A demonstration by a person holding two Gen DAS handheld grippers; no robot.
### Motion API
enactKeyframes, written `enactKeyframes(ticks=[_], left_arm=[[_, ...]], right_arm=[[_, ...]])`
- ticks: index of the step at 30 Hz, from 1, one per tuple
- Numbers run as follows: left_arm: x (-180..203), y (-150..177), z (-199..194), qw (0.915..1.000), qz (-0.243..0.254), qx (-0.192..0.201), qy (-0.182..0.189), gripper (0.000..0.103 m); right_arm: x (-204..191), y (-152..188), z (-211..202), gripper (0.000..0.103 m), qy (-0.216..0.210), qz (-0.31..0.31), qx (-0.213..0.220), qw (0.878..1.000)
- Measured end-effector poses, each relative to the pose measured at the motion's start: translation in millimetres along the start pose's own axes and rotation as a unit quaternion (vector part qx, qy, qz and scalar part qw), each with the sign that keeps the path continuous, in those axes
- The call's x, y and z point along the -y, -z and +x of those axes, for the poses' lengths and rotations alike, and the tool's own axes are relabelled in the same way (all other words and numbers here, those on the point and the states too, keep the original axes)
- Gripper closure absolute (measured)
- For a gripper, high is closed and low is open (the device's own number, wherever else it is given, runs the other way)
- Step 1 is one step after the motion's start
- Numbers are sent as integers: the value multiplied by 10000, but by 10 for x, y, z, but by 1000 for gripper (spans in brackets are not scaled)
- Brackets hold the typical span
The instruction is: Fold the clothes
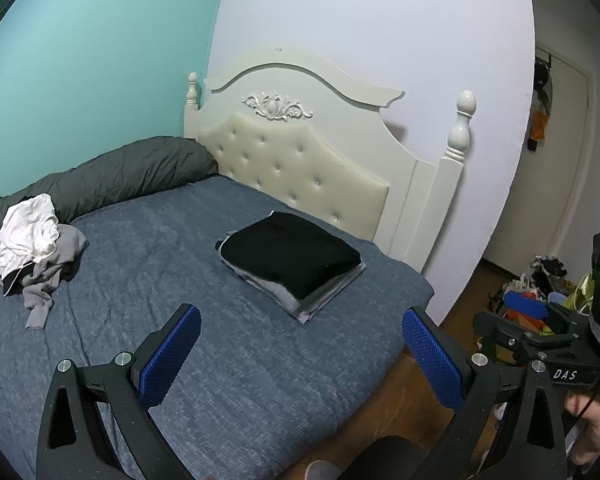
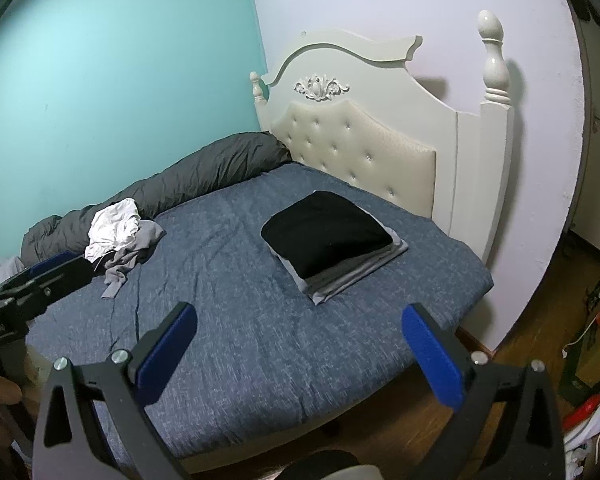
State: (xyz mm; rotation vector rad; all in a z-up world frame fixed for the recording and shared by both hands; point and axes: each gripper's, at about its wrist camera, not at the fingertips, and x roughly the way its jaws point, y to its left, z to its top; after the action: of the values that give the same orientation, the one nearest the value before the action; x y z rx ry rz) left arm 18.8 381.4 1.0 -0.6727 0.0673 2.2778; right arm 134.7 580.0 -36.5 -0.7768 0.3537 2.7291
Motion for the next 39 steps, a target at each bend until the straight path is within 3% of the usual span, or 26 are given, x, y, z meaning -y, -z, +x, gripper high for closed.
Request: enactKeyframes(ticks=[39], left_arm=[[35,102,8,9999,136,-47,-82,1]], right_arm=[[9,67,9,0,74,34,-79,9999]])
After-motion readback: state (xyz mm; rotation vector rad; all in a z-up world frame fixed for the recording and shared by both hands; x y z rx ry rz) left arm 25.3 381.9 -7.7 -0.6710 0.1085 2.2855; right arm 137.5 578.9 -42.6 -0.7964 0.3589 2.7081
